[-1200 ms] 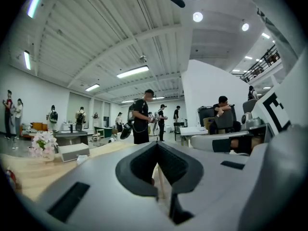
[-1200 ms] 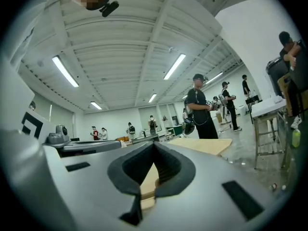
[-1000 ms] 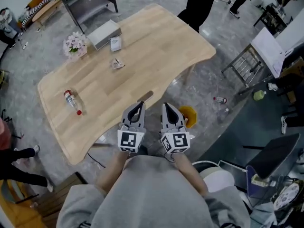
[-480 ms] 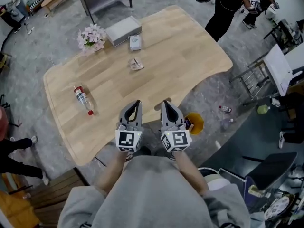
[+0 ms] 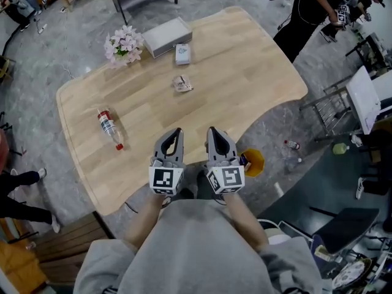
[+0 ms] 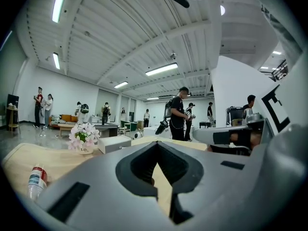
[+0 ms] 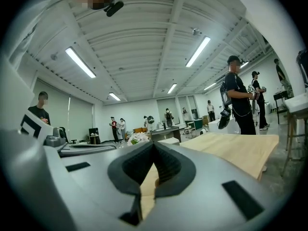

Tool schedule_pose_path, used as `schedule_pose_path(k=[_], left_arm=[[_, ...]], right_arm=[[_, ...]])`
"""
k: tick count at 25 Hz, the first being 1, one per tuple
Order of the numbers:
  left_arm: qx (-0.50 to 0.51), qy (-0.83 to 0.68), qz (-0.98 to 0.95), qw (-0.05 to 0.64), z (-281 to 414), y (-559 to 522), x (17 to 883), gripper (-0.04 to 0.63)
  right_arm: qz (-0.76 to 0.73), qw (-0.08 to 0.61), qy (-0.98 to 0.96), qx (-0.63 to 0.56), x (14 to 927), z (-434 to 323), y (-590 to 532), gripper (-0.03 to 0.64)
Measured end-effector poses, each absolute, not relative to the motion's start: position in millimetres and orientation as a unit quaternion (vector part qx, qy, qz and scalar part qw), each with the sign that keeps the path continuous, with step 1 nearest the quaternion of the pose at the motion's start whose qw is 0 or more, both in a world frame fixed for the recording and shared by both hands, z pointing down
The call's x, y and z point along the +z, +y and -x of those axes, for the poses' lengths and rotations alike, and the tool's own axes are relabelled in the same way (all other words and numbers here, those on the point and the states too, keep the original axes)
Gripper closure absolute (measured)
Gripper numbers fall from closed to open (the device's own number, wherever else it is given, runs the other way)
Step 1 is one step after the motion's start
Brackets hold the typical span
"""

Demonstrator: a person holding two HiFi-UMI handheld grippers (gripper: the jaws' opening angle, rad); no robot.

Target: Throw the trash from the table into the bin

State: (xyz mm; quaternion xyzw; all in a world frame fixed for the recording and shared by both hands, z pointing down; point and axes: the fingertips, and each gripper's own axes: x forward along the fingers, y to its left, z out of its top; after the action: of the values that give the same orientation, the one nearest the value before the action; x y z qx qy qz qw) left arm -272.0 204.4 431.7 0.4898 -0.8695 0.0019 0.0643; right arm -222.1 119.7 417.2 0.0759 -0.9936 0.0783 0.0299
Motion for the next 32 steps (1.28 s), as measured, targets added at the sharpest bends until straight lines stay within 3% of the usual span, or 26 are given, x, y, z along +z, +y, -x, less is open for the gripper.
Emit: schedule_pose_path(k=[17, 32], left_arm=[[0.030, -0.903, -0.413, 0.117, 367.0, 130.2, 470.5, 0.591], [0.070, -0.893, -0.419, 0.151, 422.6, 113.7, 517.3, 0.591]], right_arm=[[0.012, 0.064, -0.991, 0.115, 454.1, 330.7, 38.3, 0.614], [0.041, 0.098, -0.985, 0.137, 509.4, 401.2, 44.8, 0.614]])
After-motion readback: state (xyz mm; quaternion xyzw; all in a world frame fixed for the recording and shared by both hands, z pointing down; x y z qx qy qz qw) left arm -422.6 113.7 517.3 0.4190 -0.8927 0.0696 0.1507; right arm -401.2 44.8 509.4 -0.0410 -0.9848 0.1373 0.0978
